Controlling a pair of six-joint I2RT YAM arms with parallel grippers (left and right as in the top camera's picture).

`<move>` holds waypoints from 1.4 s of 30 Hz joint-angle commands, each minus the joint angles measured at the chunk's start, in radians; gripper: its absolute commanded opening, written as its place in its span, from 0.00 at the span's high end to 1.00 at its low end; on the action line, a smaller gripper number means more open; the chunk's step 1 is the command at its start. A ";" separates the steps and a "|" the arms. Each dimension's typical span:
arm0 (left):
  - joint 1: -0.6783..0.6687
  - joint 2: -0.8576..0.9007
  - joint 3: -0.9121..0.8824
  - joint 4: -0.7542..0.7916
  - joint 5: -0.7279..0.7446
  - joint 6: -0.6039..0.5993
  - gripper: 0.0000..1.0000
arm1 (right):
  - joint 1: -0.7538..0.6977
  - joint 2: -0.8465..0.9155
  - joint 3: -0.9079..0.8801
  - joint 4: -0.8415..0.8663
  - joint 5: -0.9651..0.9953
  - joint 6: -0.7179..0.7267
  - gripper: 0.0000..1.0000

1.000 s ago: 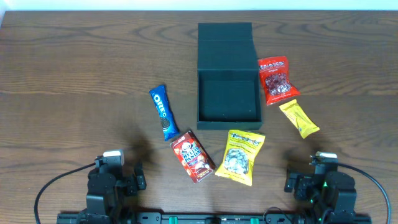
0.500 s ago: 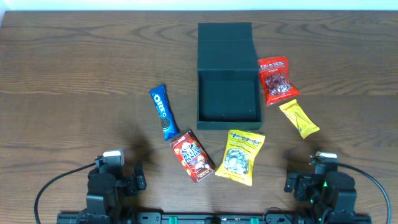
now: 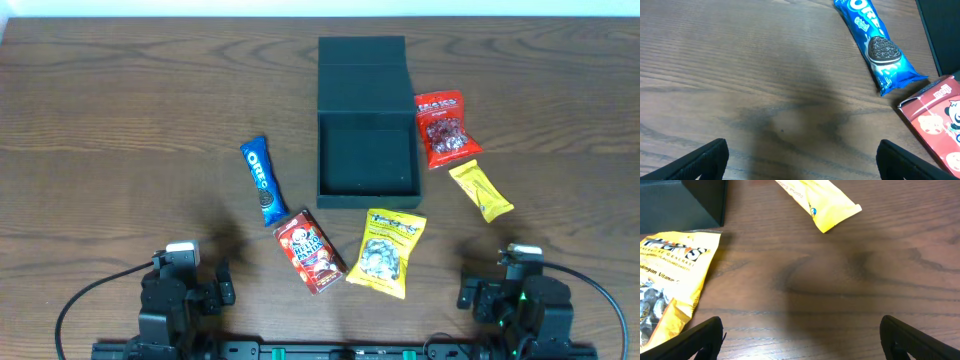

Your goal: Pack container

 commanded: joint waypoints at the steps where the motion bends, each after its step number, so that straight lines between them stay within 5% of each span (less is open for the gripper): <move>1: 0.006 -0.007 -0.042 -0.025 0.004 0.022 0.05 | -0.007 -0.009 -0.006 -0.005 -0.007 -0.010 0.01; 42: 0.006 -0.007 -0.042 -0.025 0.004 0.022 0.05 | -0.007 -0.009 -0.006 -0.001 0.089 -0.089 0.01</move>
